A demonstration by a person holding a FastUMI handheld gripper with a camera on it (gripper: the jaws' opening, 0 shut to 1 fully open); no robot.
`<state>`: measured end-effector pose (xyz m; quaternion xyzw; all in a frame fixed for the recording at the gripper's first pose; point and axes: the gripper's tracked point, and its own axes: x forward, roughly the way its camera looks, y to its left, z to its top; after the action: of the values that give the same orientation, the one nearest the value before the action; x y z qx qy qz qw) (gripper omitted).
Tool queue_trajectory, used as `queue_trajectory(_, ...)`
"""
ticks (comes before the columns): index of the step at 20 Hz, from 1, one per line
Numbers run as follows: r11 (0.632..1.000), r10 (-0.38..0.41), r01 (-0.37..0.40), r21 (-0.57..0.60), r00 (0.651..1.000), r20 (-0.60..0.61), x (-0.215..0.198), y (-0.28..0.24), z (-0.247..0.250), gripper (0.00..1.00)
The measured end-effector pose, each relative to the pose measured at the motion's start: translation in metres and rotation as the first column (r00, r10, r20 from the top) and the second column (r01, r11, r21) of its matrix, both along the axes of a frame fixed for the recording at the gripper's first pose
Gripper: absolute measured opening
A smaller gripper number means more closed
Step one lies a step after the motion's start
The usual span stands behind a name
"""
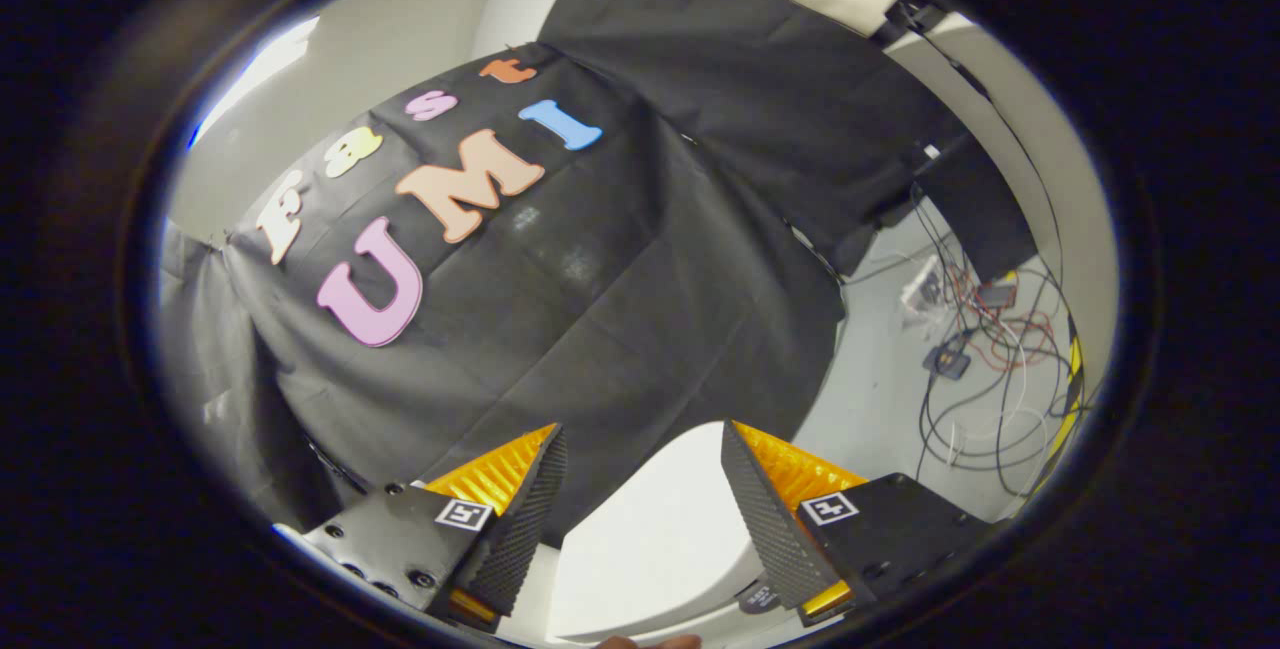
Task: Open the toilet lid.
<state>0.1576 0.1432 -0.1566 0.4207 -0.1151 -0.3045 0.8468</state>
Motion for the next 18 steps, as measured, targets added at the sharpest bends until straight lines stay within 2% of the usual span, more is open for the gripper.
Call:
queue_trajectory(4, 0.991, -0.018, 0.015, 0.133, 1.0, 0.022, 0.002, 0.024, -0.034, 0.96)
queue_trajectory(11, 0.949, -0.065, 0.071, 0.307, 0.997, -0.03, -0.016, 0.059, -0.098, 0.95)
queue_trajectory(15, 0.924, -0.017, 0.051, 0.379, 0.996, -0.092, -0.013, 0.073, -0.132, 0.92)
queue_trajectory(18, 0.914, 0.011, 0.031, 0.405, 0.995, -0.1, -0.009, 0.079, -0.14, 0.89)
